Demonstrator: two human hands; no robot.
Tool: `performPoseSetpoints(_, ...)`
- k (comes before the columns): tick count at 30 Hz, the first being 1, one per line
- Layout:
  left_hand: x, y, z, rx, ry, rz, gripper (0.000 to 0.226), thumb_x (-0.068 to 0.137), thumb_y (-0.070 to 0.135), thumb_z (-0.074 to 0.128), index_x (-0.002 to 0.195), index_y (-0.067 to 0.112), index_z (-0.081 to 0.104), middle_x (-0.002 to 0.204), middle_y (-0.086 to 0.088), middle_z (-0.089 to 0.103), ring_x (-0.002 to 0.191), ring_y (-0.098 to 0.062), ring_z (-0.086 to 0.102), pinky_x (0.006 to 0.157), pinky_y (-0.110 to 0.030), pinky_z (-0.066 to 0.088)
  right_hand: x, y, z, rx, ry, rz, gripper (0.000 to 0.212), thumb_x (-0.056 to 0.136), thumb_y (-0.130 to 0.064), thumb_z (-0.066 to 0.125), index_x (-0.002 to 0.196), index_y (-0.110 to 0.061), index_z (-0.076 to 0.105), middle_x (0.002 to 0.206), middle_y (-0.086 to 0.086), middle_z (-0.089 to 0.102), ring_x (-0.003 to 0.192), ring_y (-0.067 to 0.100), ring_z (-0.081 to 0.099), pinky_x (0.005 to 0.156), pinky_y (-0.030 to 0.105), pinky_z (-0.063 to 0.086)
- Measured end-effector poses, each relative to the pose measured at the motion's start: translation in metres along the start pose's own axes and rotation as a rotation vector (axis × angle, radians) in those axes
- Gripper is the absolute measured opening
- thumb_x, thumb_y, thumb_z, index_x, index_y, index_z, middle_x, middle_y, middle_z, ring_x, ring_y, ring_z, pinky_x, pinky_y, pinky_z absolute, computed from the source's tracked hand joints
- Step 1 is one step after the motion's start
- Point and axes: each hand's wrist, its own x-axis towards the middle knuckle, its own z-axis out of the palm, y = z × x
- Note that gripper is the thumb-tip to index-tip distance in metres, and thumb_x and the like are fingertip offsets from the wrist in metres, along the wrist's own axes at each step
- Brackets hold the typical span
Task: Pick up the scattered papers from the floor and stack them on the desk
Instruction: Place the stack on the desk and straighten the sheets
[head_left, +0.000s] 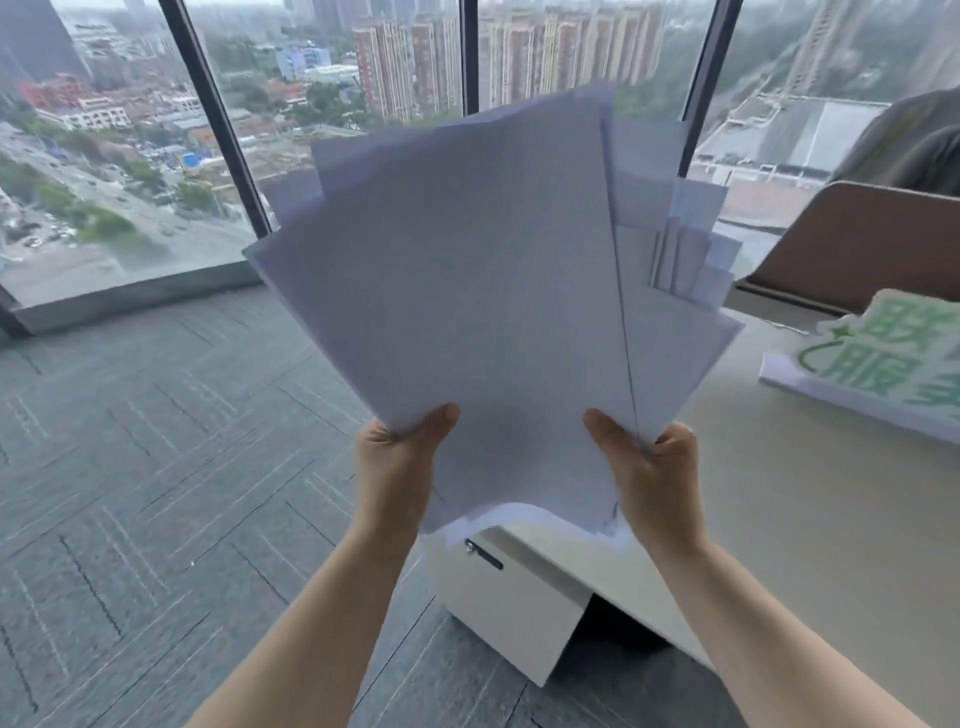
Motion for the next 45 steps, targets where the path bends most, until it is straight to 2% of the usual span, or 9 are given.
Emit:
performPoseSetpoints(4, 0.007, -0.003, 0.049, 0.047, -0.033, -0.043, 0.008, 0.072, 0.010, 0.081, 0.073, 0.016, 0.077, 0.076, 0.005, 0.076, 0.072, -0.013, 0.070, 0.071, -0.029, 0.055, 0.026, -0.001, -0.038, -0.052, 0.092, -0.047, 0.030, 0.083, -0.005, 0.074, 0.075, 0.020, 0.060, 0.070, 0.003, 0.054, 0.064, 0.009, 0.047, 0.054, 0.024, 0.038)
performPoseSetpoints(10, 0.008, -0.018, 0.109, 0.060, -0.050, -0.039, 0.015, 0.077, 0.003, 0.076, 0.089, 0.010, 0.074, 0.080, 0.005, 0.077, 0.072, -0.006, 0.070, 0.065, -0.018, 0.053, 0.052, 0.011, -0.089, -0.120, 0.152, -0.110, 0.004, 0.075, -0.023, 0.075, 0.072, -0.024, 0.072, 0.065, -0.014, 0.063, 0.061, 0.004, 0.056, 0.058, 0.024, 0.046)
performPoseSetpoints(14, 0.007, -0.038, 0.128, 0.083, -0.071, -0.112, 0.017, 0.075, -0.002, 0.074, 0.081, 0.013, 0.073, 0.070, 0.011, 0.075, 0.066, 0.000, 0.067, 0.061, -0.012, 0.050, 0.057, 0.026, -0.118, -0.156, 0.087, -0.044, 0.026, 0.072, -0.006, 0.084, 0.072, -0.030, 0.074, 0.071, -0.019, 0.073, 0.063, -0.002, 0.067, 0.058, 0.019, 0.052)
performPoseSetpoints(17, 0.008, -0.053, 0.133, 0.087, -0.069, -0.173, 0.015, 0.075, -0.001, 0.074, 0.081, 0.014, 0.073, 0.069, 0.011, 0.074, 0.064, 0.000, 0.067, 0.058, -0.011, 0.049, 0.058, 0.033, -0.134, -0.184, 0.024, 0.021, 0.036, 0.074, -0.007, 0.083, 0.084, -0.040, 0.076, 0.084, -0.010, 0.078, 0.078, 0.010, 0.074, 0.070, 0.038, 0.060)
performPoseSetpoints(23, 0.022, -0.064, 0.148, 0.079, -0.059, -0.209, 0.013, 0.076, 0.000, 0.074, 0.084, 0.010, 0.072, 0.070, 0.006, 0.075, 0.065, -0.009, 0.067, 0.061, -0.022, 0.053, 0.074, 0.037, -0.138, -0.089, 0.090, 0.072, 0.020, 0.074, -0.021, 0.078, 0.093, -0.025, 0.075, 0.088, 0.007, 0.077, 0.082, 0.028, 0.073, 0.071, 0.054, 0.057)
performPoseSetpoints(32, 0.039, -0.062, 0.153, 0.025, -0.154, -0.161, 0.013, 0.076, -0.004, 0.072, 0.080, 0.009, 0.069, 0.064, 0.006, 0.072, 0.058, -0.006, 0.064, 0.055, -0.020, 0.051, 0.078, 0.035, -0.123, 0.019, 0.262, 0.022, 0.016, 0.075, -0.013, 0.061, 0.087, -0.014, 0.072, 0.073, -0.015, 0.073, 0.068, 0.000, 0.062, 0.064, 0.015, 0.048)
performPoseSetpoints(36, 0.051, -0.056, 0.146, 0.035, -0.244, -0.060, 0.016, 0.077, -0.005, 0.069, 0.084, 0.009, 0.068, 0.068, 0.009, 0.074, 0.063, -0.001, 0.066, 0.059, -0.014, 0.051, 0.075, 0.026, -0.122, 0.062, 0.281, -0.052, 0.025, 0.079, -0.008, 0.059, 0.102, -0.008, 0.069, 0.090, -0.004, 0.076, 0.085, 0.012, 0.069, 0.076, 0.023, 0.054)
performPoseSetpoints(40, 0.055, -0.064, 0.137, 0.041, -0.316, -0.089, 0.030, 0.078, -0.012, 0.065, 0.096, 0.011, 0.064, 0.079, 0.007, 0.077, 0.075, -0.004, 0.070, 0.068, -0.016, 0.053, 0.063, 0.041, -0.128, 0.102, 0.280, -0.016, 0.031, 0.081, -0.010, 0.059, 0.112, -0.011, 0.062, 0.099, 0.014, 0.069, 0.094, 0.038, 0.064, 0.081, 0.050, 0.051)
performPoseSetpoints(45, 0.053, -0.073, 0.142, 0.004, -0.371, -0.176, 0.027, 0.072, -0.004, 0.075, 0.094, 0.009, 0.068, 0.082, 0.000, 0.077, 0.075, -0.012, 0.071, 0.064, -0.022, 0.055, 0.066, 0.038, -0.114, 0.150, 0.403, -0.046, 0.038, 0.073, 0.002, 0.048, 0.097, -0.019, 0.067, 0.081, -0.001, 0.066, 0.078, 0.020, 0.056, 0.070, 0.032, 0.044)
